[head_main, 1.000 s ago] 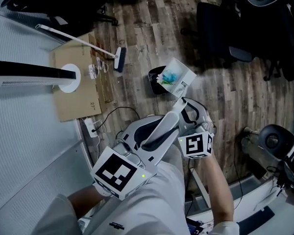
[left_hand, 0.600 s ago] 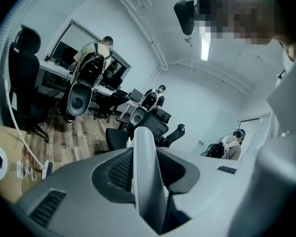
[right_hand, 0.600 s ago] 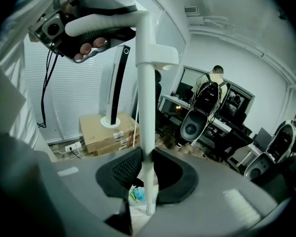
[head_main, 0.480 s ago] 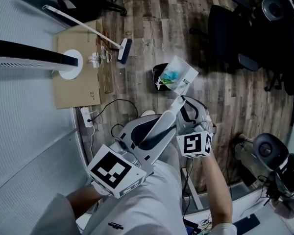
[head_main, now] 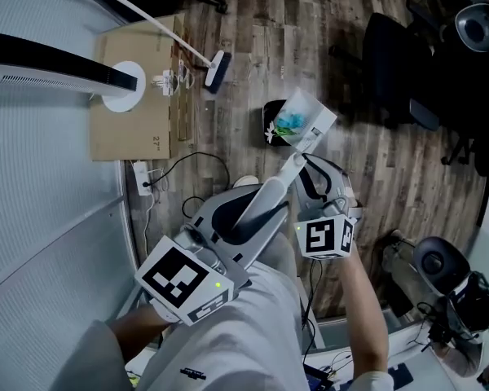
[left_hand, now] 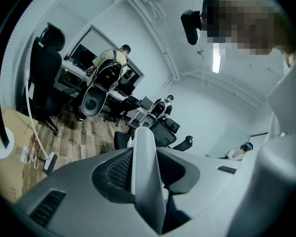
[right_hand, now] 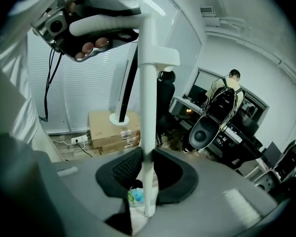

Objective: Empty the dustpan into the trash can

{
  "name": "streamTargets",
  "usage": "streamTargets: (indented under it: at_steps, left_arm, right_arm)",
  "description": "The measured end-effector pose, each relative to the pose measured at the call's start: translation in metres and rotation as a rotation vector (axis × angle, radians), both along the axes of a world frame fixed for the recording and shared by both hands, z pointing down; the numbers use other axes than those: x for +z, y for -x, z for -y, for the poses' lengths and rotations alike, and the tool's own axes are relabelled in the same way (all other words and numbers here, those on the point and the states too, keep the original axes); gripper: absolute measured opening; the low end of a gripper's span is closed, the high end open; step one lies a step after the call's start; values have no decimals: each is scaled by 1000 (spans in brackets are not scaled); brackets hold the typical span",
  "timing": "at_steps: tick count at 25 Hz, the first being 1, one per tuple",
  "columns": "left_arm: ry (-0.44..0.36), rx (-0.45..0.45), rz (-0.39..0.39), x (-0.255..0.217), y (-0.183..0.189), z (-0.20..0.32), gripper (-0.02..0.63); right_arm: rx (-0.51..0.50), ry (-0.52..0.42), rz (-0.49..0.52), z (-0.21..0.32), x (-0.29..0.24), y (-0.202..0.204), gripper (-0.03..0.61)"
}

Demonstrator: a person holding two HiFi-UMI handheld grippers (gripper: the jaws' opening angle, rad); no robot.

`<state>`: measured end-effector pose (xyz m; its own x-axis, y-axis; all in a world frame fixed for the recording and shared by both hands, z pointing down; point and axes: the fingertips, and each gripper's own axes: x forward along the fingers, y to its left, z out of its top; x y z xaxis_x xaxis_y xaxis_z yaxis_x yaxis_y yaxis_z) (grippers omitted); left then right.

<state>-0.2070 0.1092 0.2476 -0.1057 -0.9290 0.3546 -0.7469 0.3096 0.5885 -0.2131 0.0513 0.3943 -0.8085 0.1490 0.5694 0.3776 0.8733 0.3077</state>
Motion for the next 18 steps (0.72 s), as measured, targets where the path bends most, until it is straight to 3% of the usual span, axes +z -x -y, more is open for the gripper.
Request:
streamTargets:
  at_steps: [18]
  left_arm:
    - [81, -127, -52, 34, -10, -68, 121]
  right_arm:
    - [-148, -81, -33, -51, 20, -5, 86]
